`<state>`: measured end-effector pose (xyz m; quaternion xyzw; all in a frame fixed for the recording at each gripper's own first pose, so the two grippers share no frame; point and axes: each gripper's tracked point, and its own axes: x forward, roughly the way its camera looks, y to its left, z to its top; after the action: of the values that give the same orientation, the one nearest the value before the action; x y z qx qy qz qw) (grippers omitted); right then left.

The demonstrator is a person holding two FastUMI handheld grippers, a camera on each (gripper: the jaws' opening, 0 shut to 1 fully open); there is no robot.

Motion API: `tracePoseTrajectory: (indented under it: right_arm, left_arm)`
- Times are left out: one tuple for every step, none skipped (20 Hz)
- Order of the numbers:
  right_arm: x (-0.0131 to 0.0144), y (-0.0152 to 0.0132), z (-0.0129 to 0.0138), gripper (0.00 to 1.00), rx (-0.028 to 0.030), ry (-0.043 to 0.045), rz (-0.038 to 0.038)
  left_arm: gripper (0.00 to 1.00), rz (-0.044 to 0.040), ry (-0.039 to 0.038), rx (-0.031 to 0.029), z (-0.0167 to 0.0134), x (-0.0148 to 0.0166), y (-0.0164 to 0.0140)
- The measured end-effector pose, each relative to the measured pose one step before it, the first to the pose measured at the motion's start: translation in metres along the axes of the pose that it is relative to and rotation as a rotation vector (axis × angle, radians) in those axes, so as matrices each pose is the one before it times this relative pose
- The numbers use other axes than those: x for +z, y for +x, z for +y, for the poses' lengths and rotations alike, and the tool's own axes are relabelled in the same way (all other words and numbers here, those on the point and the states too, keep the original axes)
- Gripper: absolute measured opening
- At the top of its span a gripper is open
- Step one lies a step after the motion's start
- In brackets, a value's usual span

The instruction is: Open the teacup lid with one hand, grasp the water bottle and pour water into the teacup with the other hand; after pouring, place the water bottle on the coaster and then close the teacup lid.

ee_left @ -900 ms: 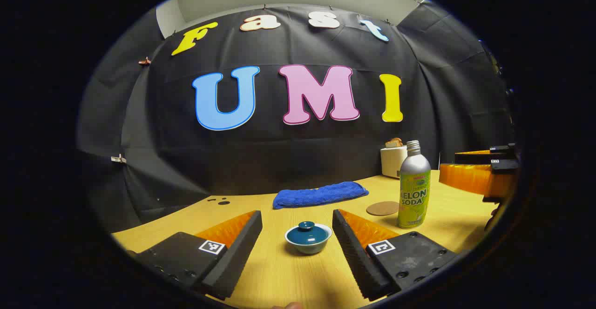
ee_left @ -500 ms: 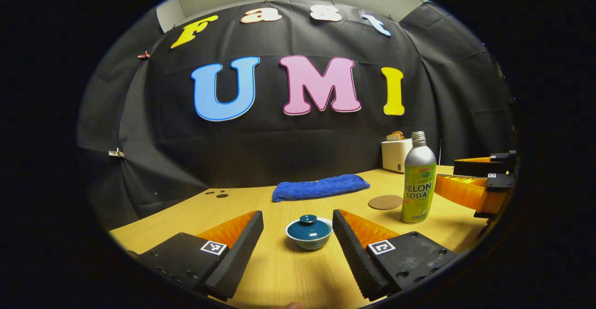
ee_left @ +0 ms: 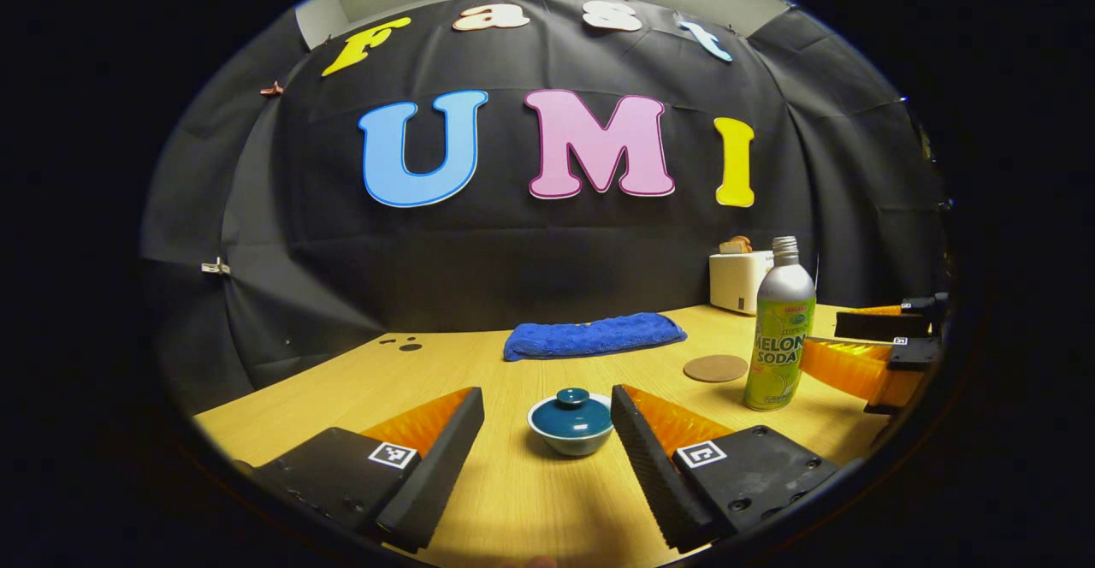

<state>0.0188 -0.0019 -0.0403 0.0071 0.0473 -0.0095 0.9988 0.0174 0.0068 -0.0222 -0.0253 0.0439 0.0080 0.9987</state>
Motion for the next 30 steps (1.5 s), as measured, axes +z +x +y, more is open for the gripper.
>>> tracePoseTrajectory:
  right_arm:
    - [-0.00027,-0.00058,-0.00031,0.98,-0.00009,-0.00105,-0.00119]
    - [0.00014,-0.00015,0.00026,0.98,-0.00049,0.00079,0.00132]
    - [-0.00056,0.00096,0.00079,0.95,0.00277,0.00025,0.00038]
    - [-0.00065,0.00026,0.00045,0.98,0.00648,0.00108,0.00284]
    - [0.00032,-0.00002,0.00032,0.98,0.00144,0.00060,-0.00074]
    - [0.00006,-0.00036,-0.00059,0.98,0.00022,-0.00036,-0.00162]
    - [-0.00021,-0.00047,-0.00041,0.98,0.00010,-0.00048,-0.00053]
    - [-0.00007,0.00137,-0.00004,0.98,-0.00020,0.00113,0.00123]
    - [-0.00036,-0.00011,-0.00071,0.99,-0.00270,0.00089,0.00061]
    - [0.00103,-0.00027,-0.00012,0.98,-0.00056,-0.00212,-0.00143]
    - [0.00040,-0.00016,-0.00069,0.98,-0.00237,0.00084,-0.00054]
    - [-0.00038,0.00021,-0.00224,0.98,-0.00486,0.00028,0.00127]
    - [0.00018,-0.00113,-0.00316,0.98,-0.00763,0.00360,-0.00086]
    - [0.00001,-0.00128,-0.00238,0.98,-0.00226,0.00329,-0.00030]
    - [0.00077,-0.00116,0.00130,0.98,0.00409,-0.00056,-0.00316]
    - [0.00057,-0.00008,-0.00008,0.98,0.00177,-0.00377,-0.00225]
    - [-0.00072,0.00078,-0.00226,0.98,-0.00077,0.00282,0.00236]
    - [-0.00095,0.00049,-0.00095,0.97,0.00172,0.00935,0.00488]
    - [-0.00007,0.00090,-0.00153,0.98,0.00026,0.00866,0.00199]
    - [0.00040,0.00127,-0.00276,0.98,-0.00395,0.00485,0.00010]
    - [0.00048,0.00215,-0.00236,0.98,-0.00633,0.00196,-0.00104]
    - [0.00032,0.00149,-0.00328,0.98,-0.00551,0.00060,-0.00105]
    - [0.00038,0.00193,-0.00235,0.98,-0.00350,0.00104,0.00035]
    - [-0.00043,0.00119,-0.00102,0.98,0.00021,0.00076,0.00164]
    - [-0.00108,0.00150,-0.00148,0.98,-0.00069,0.00025,0.00312]
    - [-0.00049,0.00159,-0.00011,0.98,0.00121,-0.00077,0.00393]
    - [-0.00060,0.00153,0.00062,0.98,0.00194,-0.00295,0.00232]
    - [0.00060,0.00041,0.00015,0.98,0.00079,-0.00363,0.00084]
    - [-0.00097,0.00046,0.00128,0.98,0.00238,-0.00605,0.00027]
    - [0.00019,0.00081,0.00132,0.98,0.00349,-0.00735,-0.00168]
  left_arm:
    - [0.95,0.00117,-0.00472,0.00615,0.00162,-0.00114,0.00109]
    - [0.94,-0.00112,-0.00703,0.00707,0.00207,0.00047,0.00010]
    - [0.95,0.00083,-0.00676,0.00038,0.00081,-0.00077,0.00000]
    - [0.94,-0.00125,-0.00651,-0.00683,-0.00107,0.00072,0.00108]
    - [0.94,-0.00042,-0.00398,-0.01246,-0.00237,0.00027,0.00178]
    - [0.94,0.00160,0.00107,-0.01095,-0.00056,-0.00045,0.00353]
    - [0.94,0.00828,0.00625,-0.00782,-0.00071,-0.00084,0.00465]
    - [0.95,0.01473,0.00558,-0.00324,-0.00048,-0.00327,0.00539]
    - [0.95,0.01281,0.00179,0.00242,0.00060,-0.00230,0.00536]
    - [0.95,0.00690,-0.00300,-0.00024,-0.00052,0.00024,0.00506]
    - [0.95,0.00593,-0.00020,-0.01014,-0.00201,0.00116,0.00358]
    - [0.95,0.00859,0.00622,-0.00742,-0.00250,-0.00173,0.00574]
    - [0.95,0.01036,0.01073,-0.00195,-0.00073,-0.00053,0.00503]
    - [0.95,0.01115,0.01123,-0.00801,-0.00042,-0.00219,0.00509]
    - [0.95,0.01392,0.01297,-0.01562,-0.00327,-0.00101,0.00565]
    - [0.95,0.01628,0.01481,-0.01402,-0.00425,-0.00204,0.00617]
    - [0.95,0.01659,0.01466,-0.01262,-0.00230,-0.00236,0.00619]
    - [0.95,0.01390,0.01001,-0.00662,-0.00128,-0.00032,0.00642]
    - [0.93,0.01597,0.00539,-0.00217,-0.00012,-0.00045,0.00629]
    - [0.91,0.01245,-0.00056,0.00085,0.00017,-0.00226,0.00632]
    - [0.86,0.01058,-0.00293,-0.00273,-0.00015,-0.00054,0.00360]
    - [0.82,0.00707,0.00132,0.00194,0.00096,0.00035,0.00324]
    - [0.76,0.00863,0.00597,0.00065,0.00050,0.00024,0.00364]
    - [0.75,0.00963,0.00766,0.00128,0.00048,-0.00239,0.00179]
    - [0.69,0.01092,0.00839,0.00039,-0.00038,-0.00147,0.00203]
    - [0.66,0.01152,0.00982,-0.00187,-0.00153,-0.00092,0.00247]
    - [0.57,0.01027,0.00840,-0.00074,-0.00112,-0.00170,0.00119]
    - [0.54,0.00760,0.00585,0.00302,-0.00258,0.00061,0.00037]
    - [0.48,0.00483,0.00380,-0.00050,-0.00070,-0.00009,0.00153]
    - [0.47,0.00374,0.00271,-0.00198,-0.00096,-0.00003,0.00081]
